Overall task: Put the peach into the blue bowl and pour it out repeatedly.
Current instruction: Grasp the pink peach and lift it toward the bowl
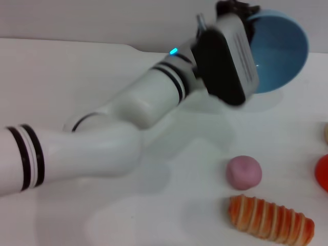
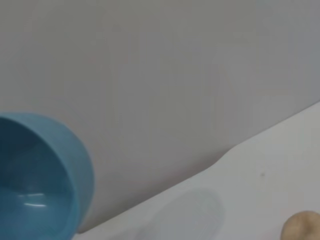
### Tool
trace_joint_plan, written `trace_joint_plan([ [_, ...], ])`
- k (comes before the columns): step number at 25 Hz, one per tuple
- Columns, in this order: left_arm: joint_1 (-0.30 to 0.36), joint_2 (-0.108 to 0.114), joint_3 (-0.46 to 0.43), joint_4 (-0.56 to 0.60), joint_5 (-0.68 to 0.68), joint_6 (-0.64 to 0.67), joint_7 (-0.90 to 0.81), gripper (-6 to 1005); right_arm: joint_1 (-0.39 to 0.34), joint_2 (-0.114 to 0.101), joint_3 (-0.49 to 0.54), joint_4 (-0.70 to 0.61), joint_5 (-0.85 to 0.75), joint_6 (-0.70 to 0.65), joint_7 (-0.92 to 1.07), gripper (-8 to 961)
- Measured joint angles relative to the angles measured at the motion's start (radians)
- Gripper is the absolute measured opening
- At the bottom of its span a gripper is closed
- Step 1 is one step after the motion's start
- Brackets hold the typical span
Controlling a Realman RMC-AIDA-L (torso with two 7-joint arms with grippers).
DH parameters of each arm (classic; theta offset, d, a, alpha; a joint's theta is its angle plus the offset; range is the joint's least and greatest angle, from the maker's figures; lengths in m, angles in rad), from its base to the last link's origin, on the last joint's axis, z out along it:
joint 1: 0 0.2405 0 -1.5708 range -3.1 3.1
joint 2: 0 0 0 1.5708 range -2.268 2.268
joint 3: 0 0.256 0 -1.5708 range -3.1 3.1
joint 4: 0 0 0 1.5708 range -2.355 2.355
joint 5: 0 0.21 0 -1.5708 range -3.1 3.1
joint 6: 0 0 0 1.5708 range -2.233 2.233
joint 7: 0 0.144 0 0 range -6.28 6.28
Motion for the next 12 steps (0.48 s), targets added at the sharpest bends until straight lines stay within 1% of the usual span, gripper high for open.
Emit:
trace_joint_plan([
  [1, -0.008, 0.0, -0.033, -0.004, -0.044, 0.056, -0.031, -1, 0.0, 0.0, 0.0, 0.0, 0.0, 0.0, 0.0, 545],
  [2, -0.017, 0.0, -0.067, -0.01, -0.077, 0.109, -0.056, -1, 0.005, -0.001, -0.012, -0.027, -0.017, -0.004, 0.041, 545],
  [3, -0.027, 0.0, -0.115, -0.022, -0.12, 0.183, -0.088, -1, 0.014, -0.002, -0.027, -0.058, -0.042, -0.011, 0.093, 545],
  [5, -0.039, 0.001, -0.189, -0.045, -0.188, 0.288, -0.145, 0, 0.037, -0.004, -0.058, -0.126, -0.115, -0.031, 0.213, 545],
  [8, -0.05, 0.005, -0.288, -0.073, -0.251, 0.43, -0.217, 0, 0.097, -0.011, -0.121, -0.226, -0.268, -0.053, 0.423, 545],
  [10, -0.054, 0.007, -0.363, -0.085, -0.265, 0.55, -0.256, 0, 0.144, -0.011, -0.17, -0.277, -0.375, -0.055, 0.541, 545],
  [12, -0.057, 0.007, -0.409, -0.092, -0.268, 0.625, -0.288, 0, 0.199, -0.007, -0.221, -0.3, -0.469, -0.054, 0.621, 545],
])
